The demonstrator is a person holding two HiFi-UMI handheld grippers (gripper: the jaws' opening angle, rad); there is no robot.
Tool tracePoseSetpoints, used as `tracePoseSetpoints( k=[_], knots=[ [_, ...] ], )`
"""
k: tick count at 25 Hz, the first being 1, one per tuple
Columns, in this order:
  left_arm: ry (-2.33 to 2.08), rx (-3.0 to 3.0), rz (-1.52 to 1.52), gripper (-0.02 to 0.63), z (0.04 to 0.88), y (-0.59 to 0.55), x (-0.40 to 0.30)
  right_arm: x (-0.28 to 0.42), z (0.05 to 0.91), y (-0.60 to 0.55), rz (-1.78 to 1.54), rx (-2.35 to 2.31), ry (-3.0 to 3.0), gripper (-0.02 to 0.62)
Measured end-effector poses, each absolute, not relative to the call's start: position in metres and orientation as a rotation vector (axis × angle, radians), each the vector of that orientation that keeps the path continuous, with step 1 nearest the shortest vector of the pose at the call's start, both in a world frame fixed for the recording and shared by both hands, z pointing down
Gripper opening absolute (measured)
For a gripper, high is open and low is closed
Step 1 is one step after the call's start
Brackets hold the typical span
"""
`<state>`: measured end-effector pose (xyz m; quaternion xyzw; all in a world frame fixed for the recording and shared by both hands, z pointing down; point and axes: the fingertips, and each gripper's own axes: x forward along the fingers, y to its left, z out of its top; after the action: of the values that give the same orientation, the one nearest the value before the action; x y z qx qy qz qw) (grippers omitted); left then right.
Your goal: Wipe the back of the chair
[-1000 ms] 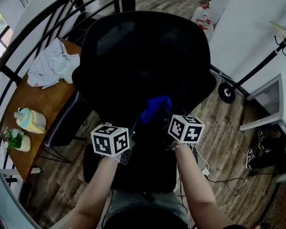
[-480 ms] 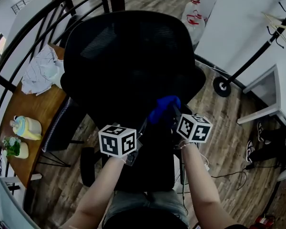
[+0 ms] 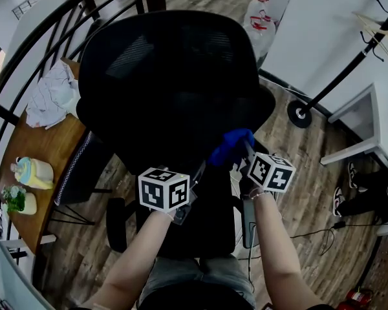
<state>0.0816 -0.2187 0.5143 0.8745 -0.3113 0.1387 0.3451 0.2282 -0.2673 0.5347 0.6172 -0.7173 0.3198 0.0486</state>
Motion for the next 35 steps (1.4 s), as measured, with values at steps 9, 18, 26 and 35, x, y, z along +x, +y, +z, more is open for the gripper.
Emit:
tracePoseSetpoints(
  k=[9,18,26,35],
  knots=[
    [-0.823,2.257,0.36,0.032,0.519,-0.214,0.076,0.248,0.539,-0.258,0.977,1.965,-2.111,0.107],
    [-0.909,2.213,0.334,0.032,0.523,-0.208,0.042,0.217,0.517,-0.236,0.968,1.928,-2.206,0.106],
    [-1.053,2.121,0.272,0.032,0.533,-0.2,-0.024,0.108,0.519,-0.228,1.002,1.632,-2.366,0.106],
    [-1.247,1.972,0.198,0.032,0.547,-0.182,-0.122,-0.043,0.535,-0.226,0.998,1.231,-2.493,0.106]
  ],
)
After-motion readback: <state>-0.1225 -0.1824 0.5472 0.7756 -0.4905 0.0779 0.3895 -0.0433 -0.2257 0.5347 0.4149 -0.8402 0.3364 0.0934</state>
